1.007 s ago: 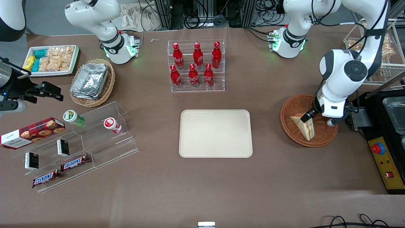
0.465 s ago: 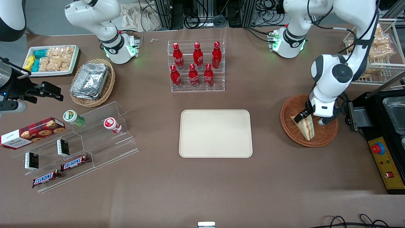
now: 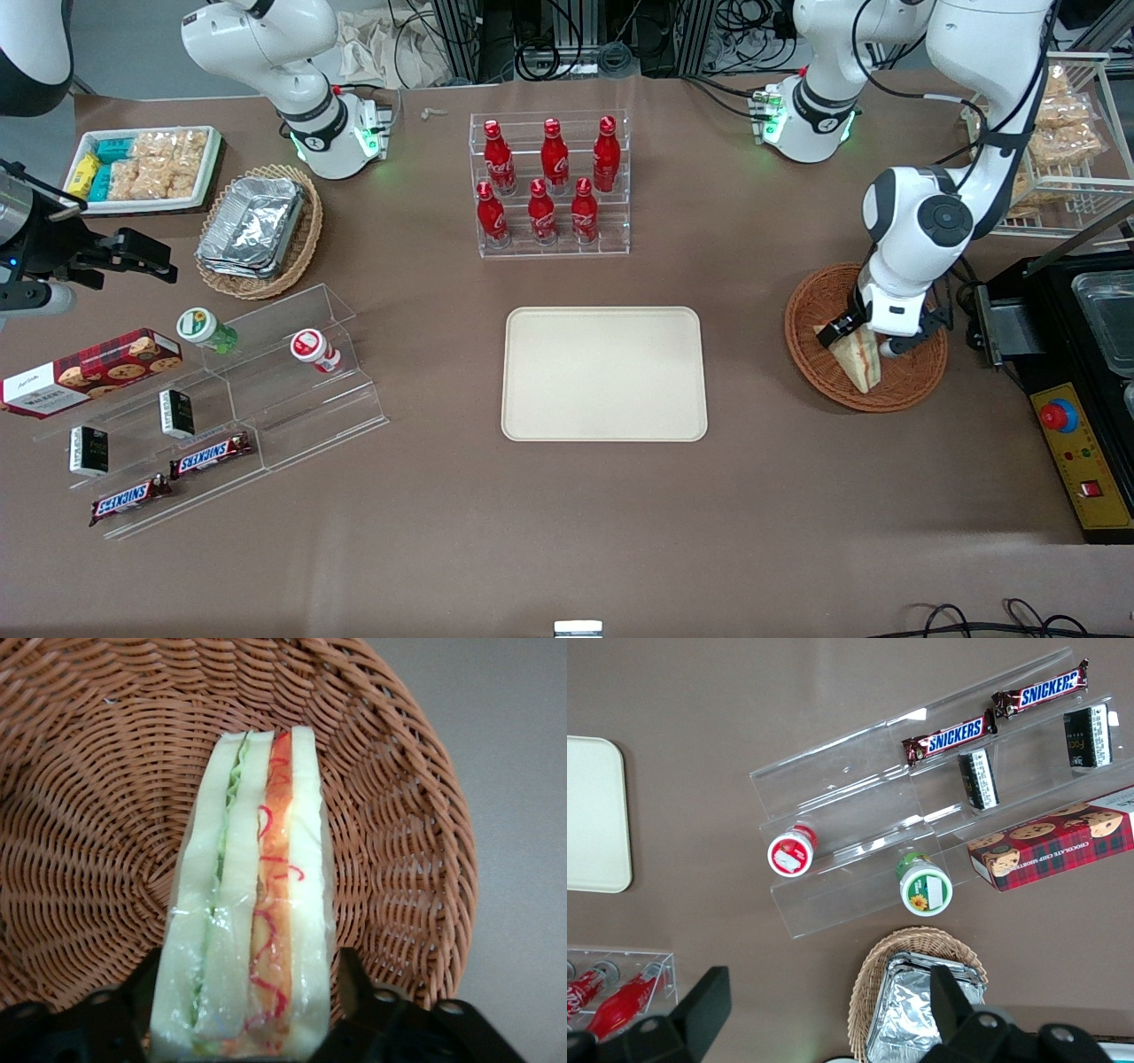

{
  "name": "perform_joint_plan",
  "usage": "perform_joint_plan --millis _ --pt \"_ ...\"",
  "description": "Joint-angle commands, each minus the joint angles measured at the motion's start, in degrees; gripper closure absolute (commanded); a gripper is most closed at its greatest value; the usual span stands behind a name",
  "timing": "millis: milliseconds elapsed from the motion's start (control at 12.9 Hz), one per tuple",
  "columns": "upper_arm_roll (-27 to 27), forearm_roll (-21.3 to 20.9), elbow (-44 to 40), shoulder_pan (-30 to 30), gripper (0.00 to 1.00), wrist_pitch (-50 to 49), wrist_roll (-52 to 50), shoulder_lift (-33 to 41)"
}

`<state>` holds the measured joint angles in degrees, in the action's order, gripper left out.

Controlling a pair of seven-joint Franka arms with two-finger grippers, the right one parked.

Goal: Place sandwich from basket to tray
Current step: 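Lower the left gripper and close it on the wrapped sandwich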

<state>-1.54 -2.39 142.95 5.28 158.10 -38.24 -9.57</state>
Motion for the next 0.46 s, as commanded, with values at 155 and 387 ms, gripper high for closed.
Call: perform_joint_plan --millis 155,387 --pt "0.0 -1.1 1.0 0.0 1.00 4.8 -2.2 -0.5" --pt "0.0 -1.1 0.8 0.0 1.00 2.8 -2.3 1.1"
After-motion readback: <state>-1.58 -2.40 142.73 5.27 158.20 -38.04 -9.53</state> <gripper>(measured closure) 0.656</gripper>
